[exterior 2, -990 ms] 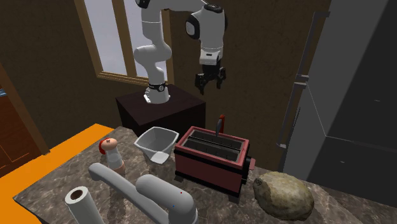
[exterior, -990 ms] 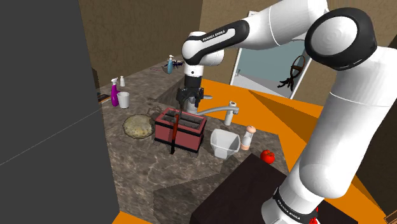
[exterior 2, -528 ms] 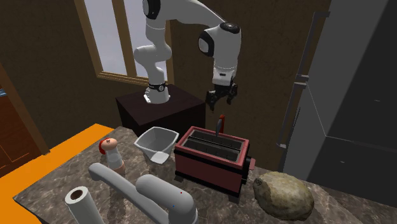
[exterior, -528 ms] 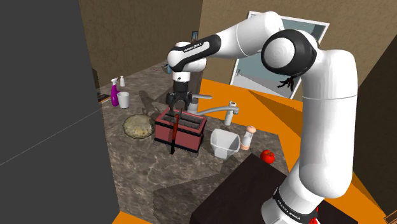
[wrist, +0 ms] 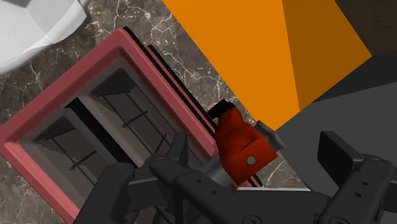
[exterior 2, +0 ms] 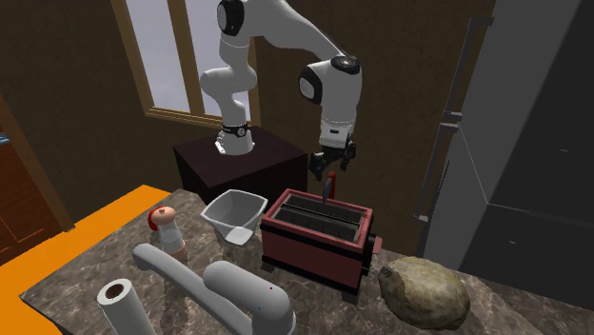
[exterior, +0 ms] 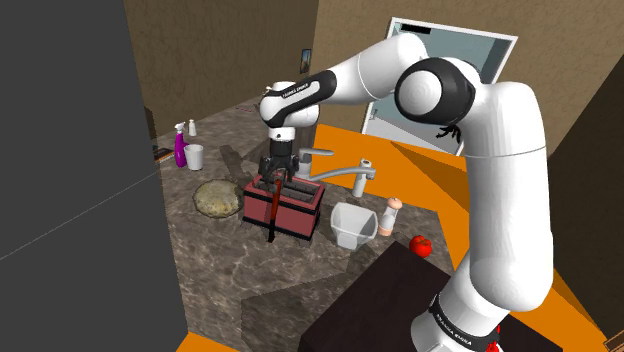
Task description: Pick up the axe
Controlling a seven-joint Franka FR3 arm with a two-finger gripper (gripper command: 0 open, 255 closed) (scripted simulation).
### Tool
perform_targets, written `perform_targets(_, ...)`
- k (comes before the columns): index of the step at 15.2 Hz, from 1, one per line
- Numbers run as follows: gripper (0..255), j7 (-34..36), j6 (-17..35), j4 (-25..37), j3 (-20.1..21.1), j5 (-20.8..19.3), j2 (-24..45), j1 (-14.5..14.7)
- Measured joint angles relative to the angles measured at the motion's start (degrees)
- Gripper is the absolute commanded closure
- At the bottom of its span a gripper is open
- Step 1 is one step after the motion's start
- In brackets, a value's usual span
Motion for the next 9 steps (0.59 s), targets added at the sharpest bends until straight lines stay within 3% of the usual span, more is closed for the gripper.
perform_targets(1,0,0.0,0.2,0.0,0.0,0.0,0.2,0.0)
perform_targets(2,255,0.0,0.3,0.0,0.0,0.0,0.2,0.0)
perform_targets(9,255,0.0,0.2,0.1,0.1,0.1,0.3,0.0)
